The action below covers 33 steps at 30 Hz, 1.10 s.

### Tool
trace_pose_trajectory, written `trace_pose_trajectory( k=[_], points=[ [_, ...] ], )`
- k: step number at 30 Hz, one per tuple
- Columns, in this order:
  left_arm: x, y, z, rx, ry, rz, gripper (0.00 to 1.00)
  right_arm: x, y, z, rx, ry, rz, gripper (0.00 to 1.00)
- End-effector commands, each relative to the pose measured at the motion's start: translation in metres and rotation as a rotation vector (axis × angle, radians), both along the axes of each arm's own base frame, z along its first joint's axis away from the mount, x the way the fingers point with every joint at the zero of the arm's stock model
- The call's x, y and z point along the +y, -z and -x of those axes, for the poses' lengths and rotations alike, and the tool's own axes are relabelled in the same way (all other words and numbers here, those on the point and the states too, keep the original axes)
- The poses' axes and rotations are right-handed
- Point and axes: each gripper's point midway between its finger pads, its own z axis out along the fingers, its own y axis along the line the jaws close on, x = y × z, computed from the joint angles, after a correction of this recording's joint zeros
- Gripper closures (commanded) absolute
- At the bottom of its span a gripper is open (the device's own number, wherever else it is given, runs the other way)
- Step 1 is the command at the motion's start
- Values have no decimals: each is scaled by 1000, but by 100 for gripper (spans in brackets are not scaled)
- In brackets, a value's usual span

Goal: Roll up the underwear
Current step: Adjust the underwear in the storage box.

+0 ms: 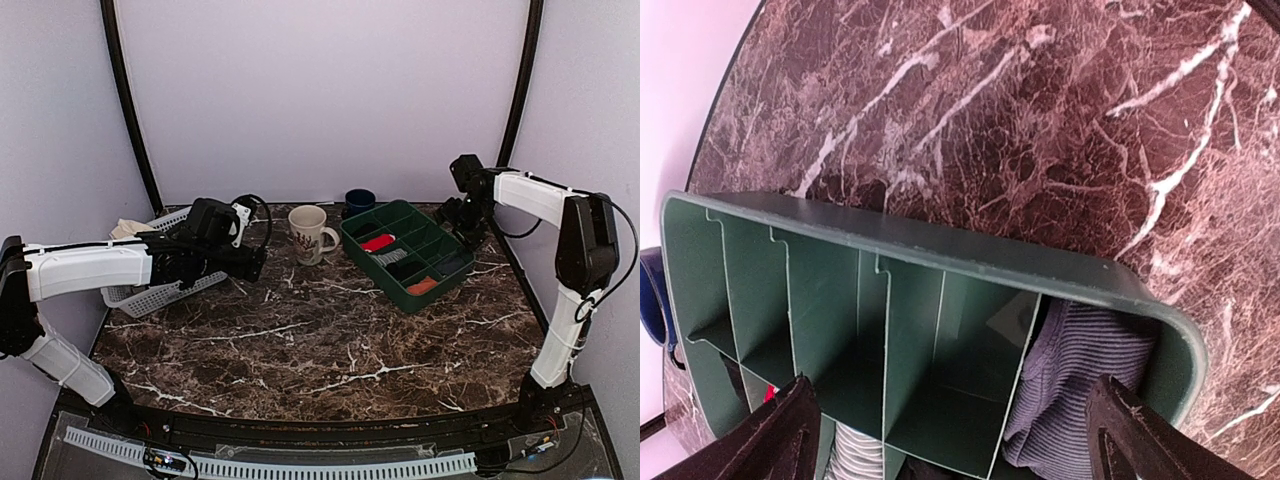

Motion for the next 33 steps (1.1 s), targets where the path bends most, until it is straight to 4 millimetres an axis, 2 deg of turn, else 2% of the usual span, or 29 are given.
trace_pose_trajectory(
  k=[1,16,22,28,33],
  points=[
    [4,-7,1,-19,-4,19,1,13,4,-1,-6,-12,-47,10],
    [6,-8,2,-21,-6,11,1,19,29,-10,16,-25,-42,10],
    [6,-8,2,-19,-2,6,1,22,38,-20,0,-31,-42,10],
    [6,-7,2,-17,2,-3,1,22,60,-17,42,-28,-39,11],
    [6,-5,3,-12,2,-13,1,20,86,-4,112,-35,-29,11]
  ],
)
